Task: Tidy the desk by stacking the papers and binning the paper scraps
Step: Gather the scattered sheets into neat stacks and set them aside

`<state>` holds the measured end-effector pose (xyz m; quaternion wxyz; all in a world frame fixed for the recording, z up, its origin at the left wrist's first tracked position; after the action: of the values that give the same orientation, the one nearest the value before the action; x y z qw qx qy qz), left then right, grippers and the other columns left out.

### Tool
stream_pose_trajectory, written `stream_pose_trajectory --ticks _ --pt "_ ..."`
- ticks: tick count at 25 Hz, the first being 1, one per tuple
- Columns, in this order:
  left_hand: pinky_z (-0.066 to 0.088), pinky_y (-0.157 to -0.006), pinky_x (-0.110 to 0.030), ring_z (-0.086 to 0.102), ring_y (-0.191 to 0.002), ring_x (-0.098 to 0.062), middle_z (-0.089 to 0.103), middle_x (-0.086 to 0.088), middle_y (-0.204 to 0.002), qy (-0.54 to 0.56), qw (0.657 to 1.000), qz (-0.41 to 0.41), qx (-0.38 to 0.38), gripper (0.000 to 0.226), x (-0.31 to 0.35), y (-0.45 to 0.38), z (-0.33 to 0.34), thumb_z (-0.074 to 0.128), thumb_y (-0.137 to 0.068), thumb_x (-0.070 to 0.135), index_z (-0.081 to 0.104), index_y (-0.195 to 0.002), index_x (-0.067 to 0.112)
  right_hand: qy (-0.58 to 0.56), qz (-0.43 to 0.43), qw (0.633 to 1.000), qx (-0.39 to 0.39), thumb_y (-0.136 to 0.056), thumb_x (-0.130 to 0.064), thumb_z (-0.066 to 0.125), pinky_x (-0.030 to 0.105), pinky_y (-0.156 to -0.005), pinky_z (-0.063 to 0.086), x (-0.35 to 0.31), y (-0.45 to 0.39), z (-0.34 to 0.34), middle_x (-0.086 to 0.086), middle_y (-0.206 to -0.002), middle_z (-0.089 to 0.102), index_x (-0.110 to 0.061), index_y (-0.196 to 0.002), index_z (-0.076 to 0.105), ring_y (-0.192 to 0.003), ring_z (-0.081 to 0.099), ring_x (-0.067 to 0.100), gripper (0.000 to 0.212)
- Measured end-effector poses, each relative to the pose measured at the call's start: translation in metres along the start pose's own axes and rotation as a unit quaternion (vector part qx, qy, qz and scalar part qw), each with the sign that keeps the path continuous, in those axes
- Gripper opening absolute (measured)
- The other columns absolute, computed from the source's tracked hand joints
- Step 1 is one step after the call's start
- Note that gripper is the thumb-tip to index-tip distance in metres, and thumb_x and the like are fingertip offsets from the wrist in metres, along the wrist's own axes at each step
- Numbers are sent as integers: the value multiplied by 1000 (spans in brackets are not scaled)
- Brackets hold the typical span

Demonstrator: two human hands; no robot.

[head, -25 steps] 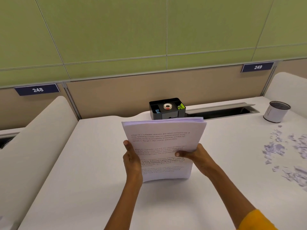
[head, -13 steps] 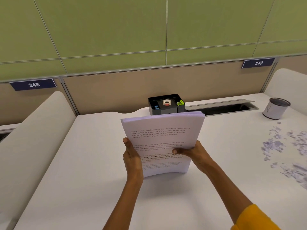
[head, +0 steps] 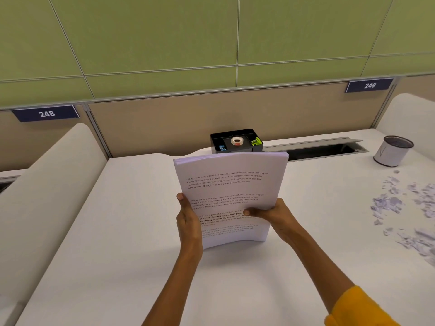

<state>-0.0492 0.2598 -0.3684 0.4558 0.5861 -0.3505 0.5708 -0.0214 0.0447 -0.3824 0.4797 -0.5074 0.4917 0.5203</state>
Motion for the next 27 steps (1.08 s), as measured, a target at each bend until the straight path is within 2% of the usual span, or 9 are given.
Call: stream_pose_trajectory --ticks 3,7,9,11,13,14,17,20,27 --pt "51 -69 -34 62 -89 -26 67 -1 -101 0 1000 1 -15 60 -5 -2 1 13 -84 65 57 -109 33 -2 -3 1000 -6 -45 -33 87 50 -88 54 6 -3 -1 4 -102 73 -22 -100 72 -97 66 30 58" --pt "54 -78 -43 62 -95 -23 65 1 -108 -5 998 13 -68 70 -13 -3 3 22 -72 79 53 -117 34 -7 13 999 -40 -47 -27 88 47 -93 52 22 -6 0 7 -108 72 -15 -108 70 -102 66 29 65" --pt "55 -78 -33 60 -99 -16 62 5 -111 -33 993 35 -106 50 -14 -4 3 28 -85 67 47 -118 35 6 20 999 -47 -51 -28 87 44 -93 52 31 -7 -1 6 -109 71 -15 -111 69 -103 66 28 64" --pt "53 -73 -17 57 -103 -10 58 7 -114 -74 987 46 -136 24 -18 -4 1 38 -96 42 42 -116 29 22 23 999 -40 -58 -28 85 36 -90 55 38 -5 -2 3 -109 72 -16 -110 68 -103 66 25 56" --pt "48 -72 -8 53 -107 -10 54 7 -116 -127 978 57 -154 18 -28 -5 -4 41 -99 20 38 -116 24 32 25 999 -24 -68 -21 83 26 -83 56 44 -4 -4 3 -109 71 -16 -108 68 -101 67 21 44" --pt "46 -72 -7 52 -107 -11 53 5 -118 -155 974 61 -156 20 -33 -6 -6 39 -99 14 36 -117 23 39 29 999 -11 -71 -18 81 26 -81 56 47 -5 -5 4 -109 71 -14 -108 69 -98 67 21 39" --pt "45 -75 -14 52 -103 -14 52 -4 -123 -201 969 53 -136 20 -44 -11 -12 35 -100 10 37 -119 14 58 53 997 8 -63 -25 83 35 -76 58 50 -8 -2 8 -100 73 -5 -103 70 -87 71 25 46" --pt "47 -81 -25 55 -103 -17 54 -8 -125 -197 972 45 -119 21 -49 -16 -16 37 -99 11 39 -120 9 59 72 996 6 -55 -28 80 36 -72 59 49 -13 2 9 -94 74 -6 -95 71 -82 72 26 46" --pt "47 -81 -21 52 -106 -12 49 7 -125 -168 979 4 -114 42 -56 -16 -35 32 -102 16 25 -142 25 21 123 991 -56 -62 -13 83 37 -75 58 47 -35 20 13 -100 73 -1 -106 67 -88 71 31 48"
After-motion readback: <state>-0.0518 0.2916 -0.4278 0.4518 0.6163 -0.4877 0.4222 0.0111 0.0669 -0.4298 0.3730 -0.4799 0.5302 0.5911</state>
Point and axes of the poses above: each hand's wrist, its own y-axis away from the middle knuckle, its own z-axis out of the palm, x = y × z, the point moved 7 cm from there along -y, towards the middle knuckle
